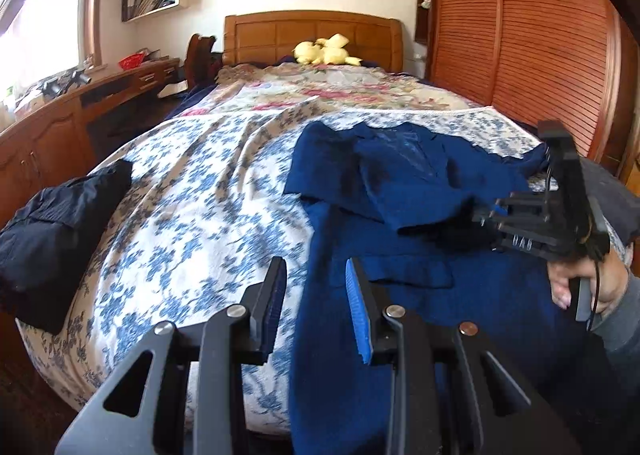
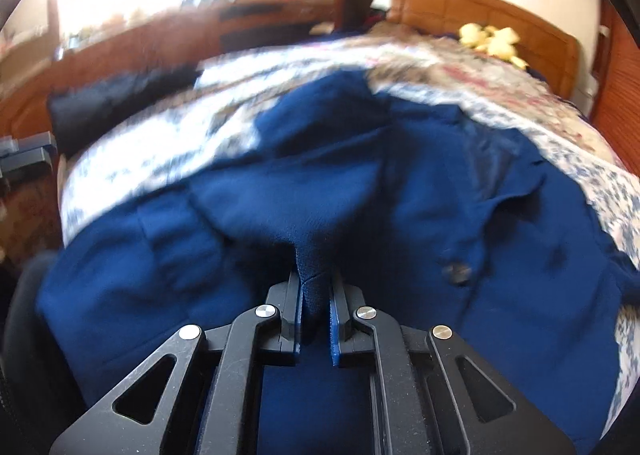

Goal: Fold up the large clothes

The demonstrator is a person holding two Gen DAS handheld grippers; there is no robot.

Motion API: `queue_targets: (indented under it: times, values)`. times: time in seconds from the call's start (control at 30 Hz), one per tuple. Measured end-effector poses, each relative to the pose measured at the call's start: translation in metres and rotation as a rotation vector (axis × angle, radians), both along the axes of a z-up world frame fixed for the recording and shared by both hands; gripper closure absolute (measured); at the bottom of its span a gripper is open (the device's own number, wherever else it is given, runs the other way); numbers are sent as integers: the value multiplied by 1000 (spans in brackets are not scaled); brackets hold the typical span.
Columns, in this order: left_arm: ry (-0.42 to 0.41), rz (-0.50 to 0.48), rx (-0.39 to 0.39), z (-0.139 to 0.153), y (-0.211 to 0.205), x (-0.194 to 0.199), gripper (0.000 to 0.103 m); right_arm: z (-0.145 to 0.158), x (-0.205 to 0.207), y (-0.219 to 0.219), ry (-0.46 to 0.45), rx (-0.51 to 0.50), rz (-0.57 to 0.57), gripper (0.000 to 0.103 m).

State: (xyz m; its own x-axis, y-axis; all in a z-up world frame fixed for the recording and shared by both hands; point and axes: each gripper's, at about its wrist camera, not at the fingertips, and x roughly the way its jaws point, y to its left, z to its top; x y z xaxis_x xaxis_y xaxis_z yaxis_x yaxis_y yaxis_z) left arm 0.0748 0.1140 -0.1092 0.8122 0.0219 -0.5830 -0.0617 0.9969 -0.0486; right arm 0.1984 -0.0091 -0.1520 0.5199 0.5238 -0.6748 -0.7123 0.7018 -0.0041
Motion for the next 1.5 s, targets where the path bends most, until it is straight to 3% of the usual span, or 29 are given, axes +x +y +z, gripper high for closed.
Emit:
queue_targets:
  times: [0.27,0.53,0.7,1.27,1.37,1.5]
  values:
    - [-37,-87,9,12,-35,11,74,53,8,-80,-73,154,-138,97]
    - [-37,-143,16,9,-66,43,74,73,6,-155,-92,223,-257,97]
    - [-34,-177,10,0,-79,80,74,63,6,-176,-69,190,-292,97]
    - [-41,-197,-5,-26,-84,172,74,-5,16,-172,64,12,-313,93]
    - [-32,-197,-16,-35,-82,176,74,-8,16,-172,68,3,-316,90]
    - [-33,-183,-20,-40,-81,176,74,-11,16,-173,82,22,-328,77]
